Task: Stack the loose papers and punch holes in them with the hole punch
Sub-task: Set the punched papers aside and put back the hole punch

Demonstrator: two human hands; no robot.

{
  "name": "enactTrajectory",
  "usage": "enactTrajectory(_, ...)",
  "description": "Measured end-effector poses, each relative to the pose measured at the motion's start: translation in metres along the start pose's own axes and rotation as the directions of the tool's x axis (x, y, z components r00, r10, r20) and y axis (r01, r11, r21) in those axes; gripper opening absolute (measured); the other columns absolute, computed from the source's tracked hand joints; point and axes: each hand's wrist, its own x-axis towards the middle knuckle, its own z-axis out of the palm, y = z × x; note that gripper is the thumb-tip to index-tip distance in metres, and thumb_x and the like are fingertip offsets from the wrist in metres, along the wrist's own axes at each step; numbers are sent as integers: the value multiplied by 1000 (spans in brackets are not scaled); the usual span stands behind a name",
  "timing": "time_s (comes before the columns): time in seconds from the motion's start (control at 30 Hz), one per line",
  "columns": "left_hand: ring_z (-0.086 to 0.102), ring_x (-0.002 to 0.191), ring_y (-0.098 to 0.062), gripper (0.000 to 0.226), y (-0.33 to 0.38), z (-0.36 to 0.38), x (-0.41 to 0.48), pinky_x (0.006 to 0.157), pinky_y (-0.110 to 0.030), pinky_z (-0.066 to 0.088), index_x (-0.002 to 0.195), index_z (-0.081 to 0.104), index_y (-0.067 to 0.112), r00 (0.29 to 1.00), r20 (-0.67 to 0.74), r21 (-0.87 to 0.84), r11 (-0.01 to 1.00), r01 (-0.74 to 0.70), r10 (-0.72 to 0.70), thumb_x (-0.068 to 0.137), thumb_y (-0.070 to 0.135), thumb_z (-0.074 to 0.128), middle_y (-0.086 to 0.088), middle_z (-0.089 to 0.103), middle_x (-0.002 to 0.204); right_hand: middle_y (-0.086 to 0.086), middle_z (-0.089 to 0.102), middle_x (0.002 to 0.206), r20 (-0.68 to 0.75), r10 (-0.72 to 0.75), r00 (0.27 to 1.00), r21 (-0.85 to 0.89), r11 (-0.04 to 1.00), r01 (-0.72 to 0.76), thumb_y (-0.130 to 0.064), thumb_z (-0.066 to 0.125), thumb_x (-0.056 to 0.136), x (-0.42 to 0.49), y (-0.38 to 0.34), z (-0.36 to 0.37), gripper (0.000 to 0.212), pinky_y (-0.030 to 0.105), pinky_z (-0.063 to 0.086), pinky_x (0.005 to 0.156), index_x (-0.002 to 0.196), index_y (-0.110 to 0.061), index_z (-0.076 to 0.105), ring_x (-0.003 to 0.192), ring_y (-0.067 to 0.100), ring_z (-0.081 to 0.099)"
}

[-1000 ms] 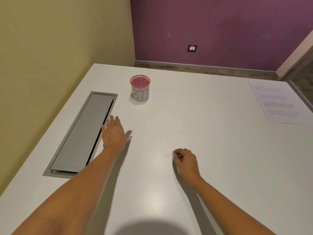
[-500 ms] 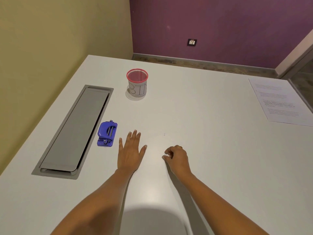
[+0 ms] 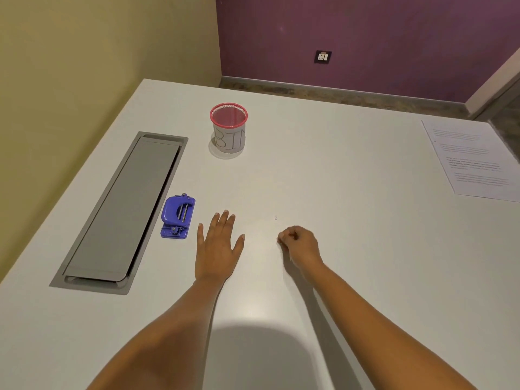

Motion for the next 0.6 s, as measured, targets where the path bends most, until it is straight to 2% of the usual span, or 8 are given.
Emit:
enactTrajectory(0.07,19,145,-15,76,1,0,0,118,-41,5,143,32,19,1000,-4,3,1000,4,-4,82,55,5,2,27,154,14,60,79,-1,99,995,258,961,-96,8,40,88,8,-8,-4,22,10,45,52,75,-6,51,60,16,52)
enactTrajectory(0.13,19,145,-15,76,1,0,0,118,-41,5,143,32,20,1000,-6,3,1000,5,-5,82,55,4,2,27,154,13,60,76,4,150,989,324,935,-144,7,45,87,17,-10,-7,13,15,47,59,87,-2,54,61,15,54)
enactTrajectory(0.2,19,145,-15,75,1,0,1,118,-40,4,143,32,20,1000,-10,8,1000,6,-6,83,54,5,2,28,154,11,63,82,-3,157,988,280,948,-150,1,56,84,25,-8,-6,10,20,46,66,87,-7,60,71,17,59)
enactTrajectory(0.27,19,145,-15,74,1,1,1,118,-41,5,143,32,20,1000,-12,16,1000,5,-4,83,54,5,2,28,154,5,65,84,-37,130,991,174,977,-122,-4,64,79,30,-9,-3,10,20,45,67,83,-13,64,78,17,60)
enactTrajectory(0.4,20,144,-16,73,1,1,1,117,-41,5,143,32,20,1000,-14,22,1000,5,-5,84,54,6,2,28,154,-6,49,62,-77,23,997,-5,1000,-23,1,65,77,34,-17,9,16,8,41,59,92,-4,67,62,10,49)
enactTrajectory(0.5,22,144,-16,73,1,1,1,117,-42,7,143,33,19,1000,-20,30,1000,6,-6,84,54,7,1,30,153,-5,42,59,-109,-41,993,-106,994,29,4,65,77,39,-19,15,17,19,40,70,94,1,65,56,7,43)
enactTrajectory(0.6,22,144,-16,73,1,1,1,117,-42,6,143,33,19,1000,-14,31,1000,7,-6,84,54,7,1,29,153,-5,42,57,-141,-76,987,-141,988,56,5,67,74,42,-19,17,16,21,40,71,90,3,65,55,10,42)
